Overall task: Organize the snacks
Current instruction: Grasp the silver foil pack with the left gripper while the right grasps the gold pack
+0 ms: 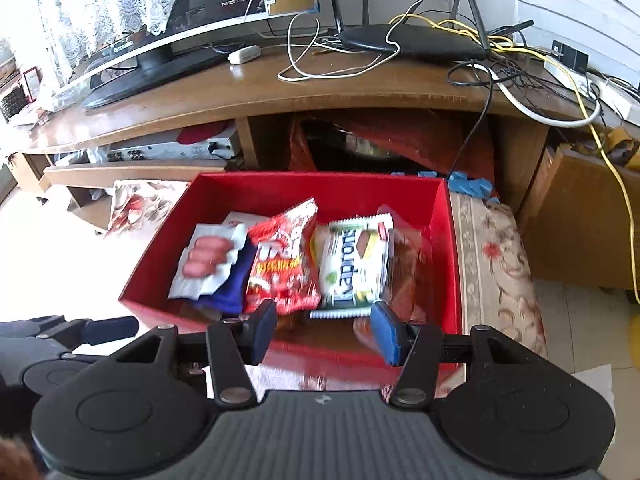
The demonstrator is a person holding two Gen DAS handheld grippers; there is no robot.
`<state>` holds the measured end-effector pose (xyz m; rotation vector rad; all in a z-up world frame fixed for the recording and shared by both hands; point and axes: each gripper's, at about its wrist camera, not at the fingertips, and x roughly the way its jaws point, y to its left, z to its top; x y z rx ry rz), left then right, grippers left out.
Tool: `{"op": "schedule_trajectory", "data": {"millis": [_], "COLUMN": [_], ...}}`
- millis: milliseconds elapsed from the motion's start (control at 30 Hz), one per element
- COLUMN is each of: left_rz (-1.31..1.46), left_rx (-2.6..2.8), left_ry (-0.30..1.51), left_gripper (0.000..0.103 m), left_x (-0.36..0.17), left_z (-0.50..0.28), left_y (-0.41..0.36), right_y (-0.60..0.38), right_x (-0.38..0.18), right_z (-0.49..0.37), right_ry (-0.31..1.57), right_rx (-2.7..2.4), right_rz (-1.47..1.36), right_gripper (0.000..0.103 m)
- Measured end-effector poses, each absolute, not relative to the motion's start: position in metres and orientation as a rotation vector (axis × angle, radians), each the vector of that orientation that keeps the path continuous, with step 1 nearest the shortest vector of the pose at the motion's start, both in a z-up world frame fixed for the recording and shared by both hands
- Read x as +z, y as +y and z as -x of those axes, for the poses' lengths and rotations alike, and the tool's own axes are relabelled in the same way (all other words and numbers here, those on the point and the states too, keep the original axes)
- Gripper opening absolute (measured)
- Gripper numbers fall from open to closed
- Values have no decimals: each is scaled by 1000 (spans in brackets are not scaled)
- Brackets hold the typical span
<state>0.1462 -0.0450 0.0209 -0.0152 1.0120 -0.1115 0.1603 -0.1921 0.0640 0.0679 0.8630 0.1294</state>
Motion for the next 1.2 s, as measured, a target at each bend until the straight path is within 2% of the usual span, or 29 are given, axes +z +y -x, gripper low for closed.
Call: {"op": "schedule_trajectory", "data": {"millis": [300, 600, 800, 933, 1100, 1200], "left_rz": [31, 74, 131, 92, -67, -49], "left_rx": [-110, -103, -48, -24, -52, -52], "left_ry": [1072, 1173, 1230, 1200, 1180, 1182], "left_gripper": [81, 81, 82, 84, 69, 66], "left_x": [11, -10, -26, -28, -30, -28], "left_z": [-105, -60, -53, -50, -41, -40], "left_y": [-31, -24, -26, -34, -42, -32], "right_y": [-172, -168, -167, -167, -163, -157], "right_x": [53, 49, 49, 49, 46, 43], "right_z": [-116, -109, -104, -101, -102, -102], "right_ry": [913, 933, 940, 942, 961, 974], "right_rx": [207, 229, 258, 268, 278, 290], "right_rz": [-10, 1, 8, 13, 21, 37], "right_gripper": [47, 47, 47, 47, 47, 47]}}
